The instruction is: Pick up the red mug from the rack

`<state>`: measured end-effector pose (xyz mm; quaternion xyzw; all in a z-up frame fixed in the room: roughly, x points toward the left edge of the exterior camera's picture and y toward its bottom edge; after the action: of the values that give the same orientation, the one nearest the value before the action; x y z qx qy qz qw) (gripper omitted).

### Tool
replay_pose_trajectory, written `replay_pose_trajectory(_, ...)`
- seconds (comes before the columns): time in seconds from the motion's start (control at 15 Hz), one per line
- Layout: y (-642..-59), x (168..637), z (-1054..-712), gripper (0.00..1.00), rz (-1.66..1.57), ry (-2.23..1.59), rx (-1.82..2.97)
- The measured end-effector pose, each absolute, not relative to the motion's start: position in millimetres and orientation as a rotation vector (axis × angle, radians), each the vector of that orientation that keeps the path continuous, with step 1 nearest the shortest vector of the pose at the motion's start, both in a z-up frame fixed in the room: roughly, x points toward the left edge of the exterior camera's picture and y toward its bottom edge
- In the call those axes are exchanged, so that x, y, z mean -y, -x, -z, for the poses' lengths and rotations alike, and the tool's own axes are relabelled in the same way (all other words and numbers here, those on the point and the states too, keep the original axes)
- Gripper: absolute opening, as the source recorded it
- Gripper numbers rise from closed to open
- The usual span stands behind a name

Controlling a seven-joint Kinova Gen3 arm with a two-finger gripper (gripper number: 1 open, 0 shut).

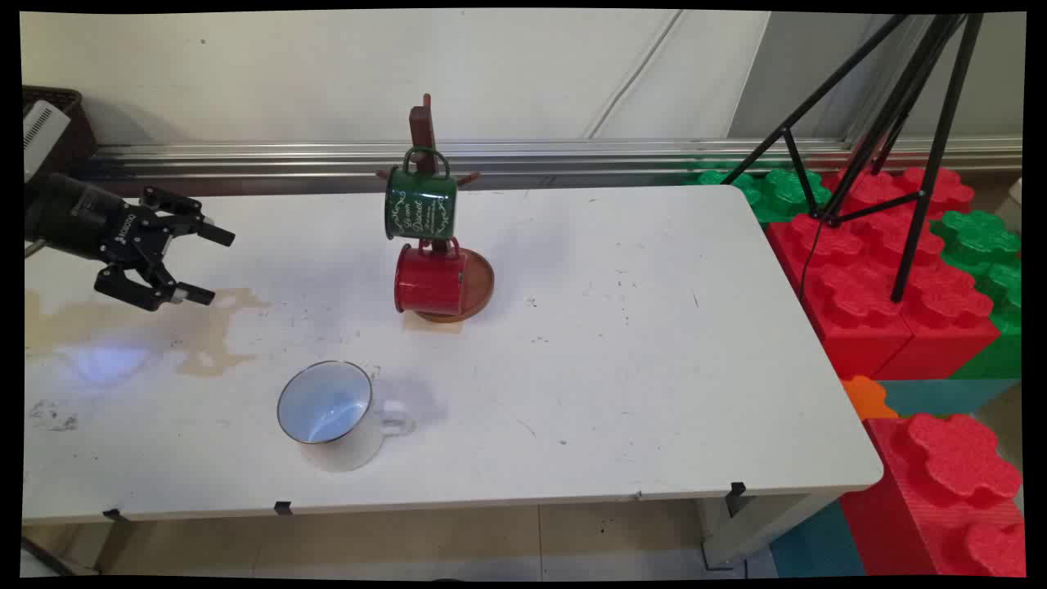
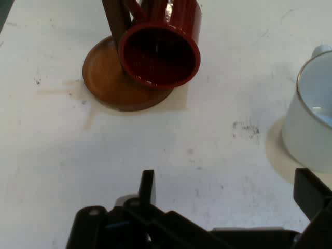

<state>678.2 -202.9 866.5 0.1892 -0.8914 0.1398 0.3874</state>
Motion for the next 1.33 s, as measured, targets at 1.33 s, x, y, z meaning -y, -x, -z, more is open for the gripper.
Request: replay_pose_trajectory(1.33,-640.5,240.8,-802.7,1.00,-0.283,-0.524,2.073)
